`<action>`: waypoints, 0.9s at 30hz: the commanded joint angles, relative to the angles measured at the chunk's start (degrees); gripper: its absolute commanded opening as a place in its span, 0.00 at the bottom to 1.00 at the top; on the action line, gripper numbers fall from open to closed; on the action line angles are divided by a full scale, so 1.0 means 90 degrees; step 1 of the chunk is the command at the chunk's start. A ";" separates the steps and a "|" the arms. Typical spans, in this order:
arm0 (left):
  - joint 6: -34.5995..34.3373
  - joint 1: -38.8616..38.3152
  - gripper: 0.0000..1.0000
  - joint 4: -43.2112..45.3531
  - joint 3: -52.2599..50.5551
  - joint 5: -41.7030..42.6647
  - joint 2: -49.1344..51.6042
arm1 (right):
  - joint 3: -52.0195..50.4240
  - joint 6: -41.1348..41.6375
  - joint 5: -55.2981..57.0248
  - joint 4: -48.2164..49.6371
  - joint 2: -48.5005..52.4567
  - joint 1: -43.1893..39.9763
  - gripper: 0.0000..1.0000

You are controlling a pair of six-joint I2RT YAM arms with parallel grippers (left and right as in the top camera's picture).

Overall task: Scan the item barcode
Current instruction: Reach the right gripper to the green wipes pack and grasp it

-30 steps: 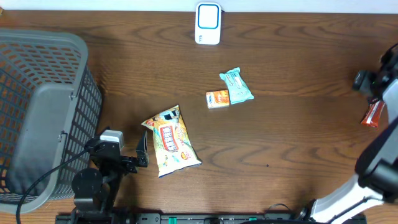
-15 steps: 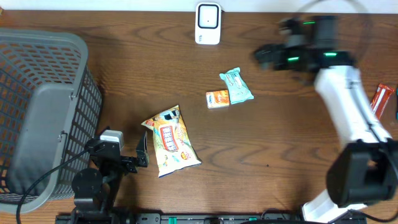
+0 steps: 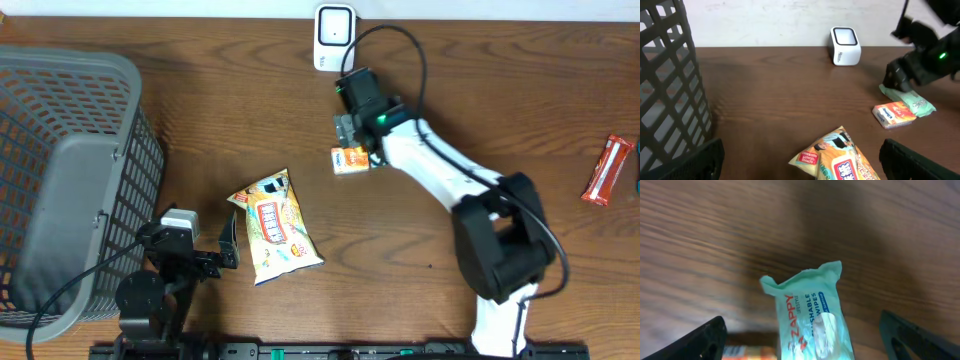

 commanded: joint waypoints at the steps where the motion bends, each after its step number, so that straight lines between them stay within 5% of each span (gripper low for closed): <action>1: 0.0087 0.0017 0.99 0.0005 -0.0017 -0.0041 -0.0010 | -0.0024 0.0432 0.0845 0.0041 0.0236 0.0010 0.88; 10: 0.0087 0.0017 0.99 0.0005 -0.0017 -0.0041 -0.0010 | -0.0024 0.0585 0.0911 -0.0202 0.0903 -0.0061 0.74; 21: 0.0087 0.0017 0.99 0.0005 -0.0017 -0.0041 -0.0010 | 0.0061 0.0920 0.1260 -0.0962 0.1139 -0.0056 0.24; 23: 0.0087 0.0017 0.99 0.0005 -0.0017 -0.0041 -0.0010 | 0.0313 0.0920 0.1231 -0.1341 0.1081 -0.0056 0.08; 27: 0.0087 0.0017 0.99 0.0005 -0.0017 -0.0041 -0.0010 | 0.1409 0.0639 0.0017 -0.2523 0.0797 -0.0187 0.01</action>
